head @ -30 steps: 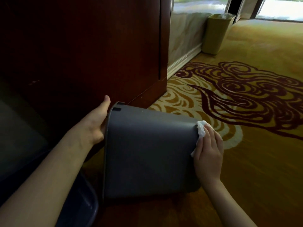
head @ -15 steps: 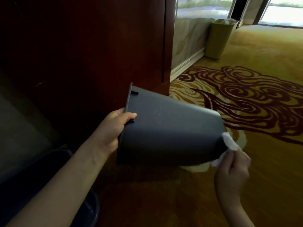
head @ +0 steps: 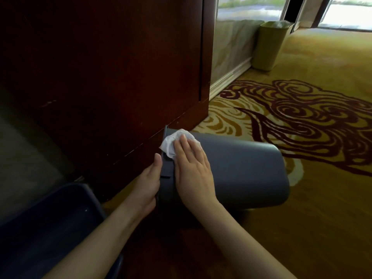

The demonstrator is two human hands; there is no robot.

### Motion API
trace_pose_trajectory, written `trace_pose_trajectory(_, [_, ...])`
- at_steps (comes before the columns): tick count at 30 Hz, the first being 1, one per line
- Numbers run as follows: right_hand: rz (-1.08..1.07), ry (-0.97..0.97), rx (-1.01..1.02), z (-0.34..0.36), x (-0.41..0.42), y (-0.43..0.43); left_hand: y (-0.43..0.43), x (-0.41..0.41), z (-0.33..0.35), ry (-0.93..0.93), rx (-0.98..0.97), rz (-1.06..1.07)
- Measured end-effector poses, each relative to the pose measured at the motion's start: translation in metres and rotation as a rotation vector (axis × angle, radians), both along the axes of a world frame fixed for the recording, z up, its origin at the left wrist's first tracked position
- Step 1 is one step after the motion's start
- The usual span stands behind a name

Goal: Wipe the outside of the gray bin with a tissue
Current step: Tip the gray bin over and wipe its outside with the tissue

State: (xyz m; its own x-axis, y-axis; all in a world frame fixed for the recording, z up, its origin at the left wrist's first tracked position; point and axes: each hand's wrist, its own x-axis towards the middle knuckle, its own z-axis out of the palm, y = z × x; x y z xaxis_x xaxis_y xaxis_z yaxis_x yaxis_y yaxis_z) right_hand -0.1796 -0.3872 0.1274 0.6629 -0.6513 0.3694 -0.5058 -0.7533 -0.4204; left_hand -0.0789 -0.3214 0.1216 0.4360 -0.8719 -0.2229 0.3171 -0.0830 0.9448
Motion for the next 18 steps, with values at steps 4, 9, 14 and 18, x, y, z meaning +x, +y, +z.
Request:
trace_pose_trajectory(4, [-0.127,0.045,-0.010,-0.009,-0.020,-0.004,-0.002,-0.004,0.000,0.053,0.029,0.068])
trace_pose_trajectory(9, [-0.401,0.095,0.033,-0.016,-0.085,-0.036,-0.001,0.000,0.004,0.160,0.071,0.036])
trace_pose_trajectory(14, [-0.640,-0.116,0.053,-0.024,-0.132,-0.058,0.001,0.002,0.009,0.251,0.085,-0.017])
trace_pose_trajectory(18, [-0.662,-0.376,0.095,-0.014,-0.126,-0.054,0.004,0.005,0.008,0.316,0.083,-0.062])
